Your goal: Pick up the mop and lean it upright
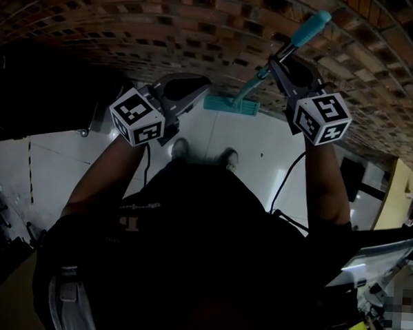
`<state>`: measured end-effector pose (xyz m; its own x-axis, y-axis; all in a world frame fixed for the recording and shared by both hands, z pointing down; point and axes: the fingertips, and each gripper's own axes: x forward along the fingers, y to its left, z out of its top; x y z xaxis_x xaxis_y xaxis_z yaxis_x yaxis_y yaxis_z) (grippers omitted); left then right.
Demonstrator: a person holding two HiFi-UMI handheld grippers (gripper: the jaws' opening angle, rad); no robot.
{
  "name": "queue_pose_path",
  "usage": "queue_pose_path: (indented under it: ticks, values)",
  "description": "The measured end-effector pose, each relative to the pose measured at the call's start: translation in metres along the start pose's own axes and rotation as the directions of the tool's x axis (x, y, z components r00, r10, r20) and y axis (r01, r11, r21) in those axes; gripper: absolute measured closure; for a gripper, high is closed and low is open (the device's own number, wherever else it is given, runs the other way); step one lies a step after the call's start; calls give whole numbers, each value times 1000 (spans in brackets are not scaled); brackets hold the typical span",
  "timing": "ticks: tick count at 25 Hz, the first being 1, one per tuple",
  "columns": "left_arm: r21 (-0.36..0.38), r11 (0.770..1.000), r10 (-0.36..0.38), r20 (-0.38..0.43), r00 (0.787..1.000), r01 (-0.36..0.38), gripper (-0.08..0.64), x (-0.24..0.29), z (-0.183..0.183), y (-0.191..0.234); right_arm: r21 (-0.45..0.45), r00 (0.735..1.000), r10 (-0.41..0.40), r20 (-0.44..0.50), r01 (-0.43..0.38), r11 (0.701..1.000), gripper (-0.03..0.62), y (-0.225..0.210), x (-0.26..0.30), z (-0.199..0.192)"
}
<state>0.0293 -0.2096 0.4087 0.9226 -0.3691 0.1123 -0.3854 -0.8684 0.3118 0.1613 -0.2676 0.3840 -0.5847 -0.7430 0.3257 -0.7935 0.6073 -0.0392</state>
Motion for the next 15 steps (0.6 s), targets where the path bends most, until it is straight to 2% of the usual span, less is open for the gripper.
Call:
queue_pose_path:
  ticks: [9,15]
  values:
    - [-49,999,11,-45,999,-13,555,-2,-39,12,70,998,5,-57,-1,998,485,2,32,-82]
    - [-10,1000,21,-55,998,-22,555,1,-64,26,66,997,-4,-82,9,998,485,6,48,-129]
